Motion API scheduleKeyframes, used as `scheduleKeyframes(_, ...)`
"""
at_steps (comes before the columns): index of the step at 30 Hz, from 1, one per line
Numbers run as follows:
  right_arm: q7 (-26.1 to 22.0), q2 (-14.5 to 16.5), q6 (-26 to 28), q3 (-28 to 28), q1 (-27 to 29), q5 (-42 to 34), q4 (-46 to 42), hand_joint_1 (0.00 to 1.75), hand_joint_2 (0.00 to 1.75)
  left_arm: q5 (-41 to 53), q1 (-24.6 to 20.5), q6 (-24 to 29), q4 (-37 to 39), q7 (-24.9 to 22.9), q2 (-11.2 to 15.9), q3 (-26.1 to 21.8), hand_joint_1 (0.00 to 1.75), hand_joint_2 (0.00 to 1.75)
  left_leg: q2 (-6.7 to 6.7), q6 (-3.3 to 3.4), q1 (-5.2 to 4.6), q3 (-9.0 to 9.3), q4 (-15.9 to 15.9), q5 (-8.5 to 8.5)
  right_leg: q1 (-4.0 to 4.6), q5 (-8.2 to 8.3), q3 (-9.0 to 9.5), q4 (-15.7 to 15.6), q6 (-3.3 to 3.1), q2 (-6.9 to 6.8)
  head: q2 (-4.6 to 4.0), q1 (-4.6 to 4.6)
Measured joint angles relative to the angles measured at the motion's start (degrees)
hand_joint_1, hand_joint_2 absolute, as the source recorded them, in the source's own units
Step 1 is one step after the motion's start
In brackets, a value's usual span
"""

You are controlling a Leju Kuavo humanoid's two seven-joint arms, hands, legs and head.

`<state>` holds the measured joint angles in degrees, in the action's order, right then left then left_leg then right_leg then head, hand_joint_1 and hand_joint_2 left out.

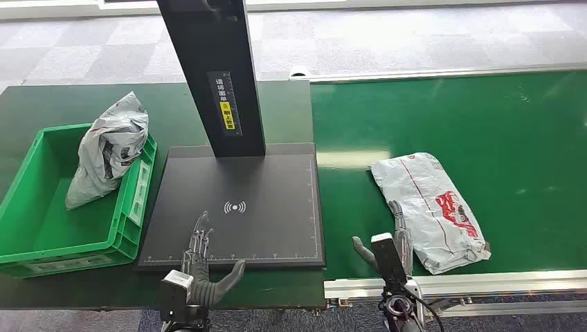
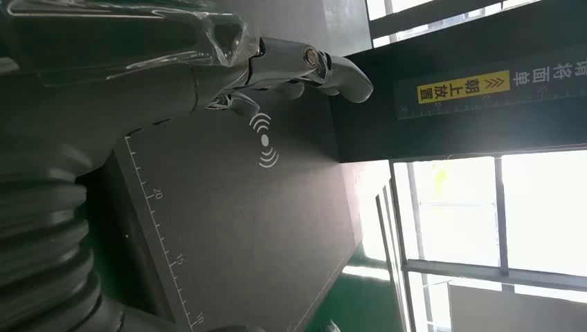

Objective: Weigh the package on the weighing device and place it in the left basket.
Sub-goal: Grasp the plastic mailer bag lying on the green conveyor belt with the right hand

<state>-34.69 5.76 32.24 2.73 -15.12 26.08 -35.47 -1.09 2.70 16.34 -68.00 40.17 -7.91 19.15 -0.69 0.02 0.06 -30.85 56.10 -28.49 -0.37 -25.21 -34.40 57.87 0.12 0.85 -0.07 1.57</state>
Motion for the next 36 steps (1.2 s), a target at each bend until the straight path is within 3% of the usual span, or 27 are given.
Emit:
scheduleKeyframes(2, 2.79, -0.49, 2.47, 0.27, 0.01, 3.26, -0.7, 0.0, 1.75, -0.04, 0.0, 0.08, 0.01, 0.0, 0.0, 0.0, 0.0, 1.75, 0.0, 0.0, 0.0, 0.0, 0.0, 0.0, 0.0, 0.0, 0.0, 0.0, 0.0, 0.0, 0.0, 0.0)
scheduleKeyframes(4, 8.71, -1.7, 5.86, 0.65, 0.07, 9.99, -2.58, 0.0, 1.75, -0.14, 0.0, 0.32, 0.03, 0.0, 0.0, 0.01, 0.0, 1.75, 0.0, 0.0, -0.01, 0.0, 0.01, 0.0, -0.01, 0.0, -0.01, 0.0, 0.0, 0.0, 0.0, 0.0)
scheduleKeyframes(9, 19.15, -5.17, 7.29, 0.37, 0.36, 21.38, -8.47, 0.0, 1.75, -0.52, 0.05, 1.02, 0.07, 0.0, 0.03, 0.03, 0.0, 1.75, 0.0, 0.01, -0.02, 0.0, 0.02, -0.01, -0.02, 0.01, -0.01, -0.01, 0.01, 0.0, 0.0, 0.01)
scheduleKeyframes(13, 22.62, -7.97, 5.71, -1.54, 0.37, 22.13, -10.86, 0.0, 1.75, -0.65, 0.34, 1.56, 0.05, 0.0, 0.1, 0.04, 0.0, 1.75, -0.05, 0.01, -0.02, -0.03, 0.02, -0.01, -0.02, 0.0, -0.02, -0.01, 0.01, -0.01, 0.0, 0.0)
scheduleKeyframes(19, 23.99, -10.4, 4.26, -3.69, 0.41, 22.07, -12.18, 0.0, 1.75, -0.65, 0.7, 1.61, 0.04, 0.0, 0.13, 0.04, 0.0, 1.75, -0.01, 0.01, -0.01, -0.07, 0.02, -0.02, -0.01, 0.0, -0.04, -0.01, 0.0, 0.01, 0.0, 0.01)
scheduleKeyframes(21, 26.22, -10.67, 1.68, -4.24, 0.41, 22.17, -12.18, 0.0, 1.75, -0.62, 0.84, 1.59, 0.04, 0.0, 0.14, 0.04, 0.0, 1.75, -0.03, 0.01, -0.01, -0.05, 0.01, -0.02, -0.01, 0.0, -0.05, -0.01, 0.0, 0.0, 0.0, 0.01)
scheduleKeyframes(24, 29.5, -11.32, -7.07, -6.17, 0.27, 20.17, -11.15, 0.0, 1.75, -0.62, 1.19, 1.52, 0.04, 0.0, 0.22, 0.07, 0.0, 1.75, -0.04, 0.01, -0.01, -0.08, 0.01, -0.01, -0.01, 0.0, -0.04, -0.01, 0.0, -0.01, 0.0, 0.01)
scheduleKeyframes(29, 26.12, -11.99, -18.74, -10.28, -2.03, 14.54, -4.59, 0.0, 1.75, -1.17, 1.19, 1.85, 0.04, 0.0, 0.54, 0.21, 0.0, 1.75, -0.02, 0.01, -0.01, -0.11, 0.01, -0.02, -0.02, 0.01, -0.05, -0.01, 0.01, 0.0, 0.0, 0.01)
scheduleKeyframes(36, 24.88, -11.74, -25.52, -12.33, -5.31, 12.63, 2.56, 0.0, 1.75, -1.49, 1.18, 2.82, 0.04, 0.0, 0.61, 0.79, 0.0, 1.75, -0.01, 0.01, 0.0, -0.08, 0.01, -0.02, 0.0, 0.01, -0.04, 0.0, 0.0, 0.01, 0.0, 0.01)
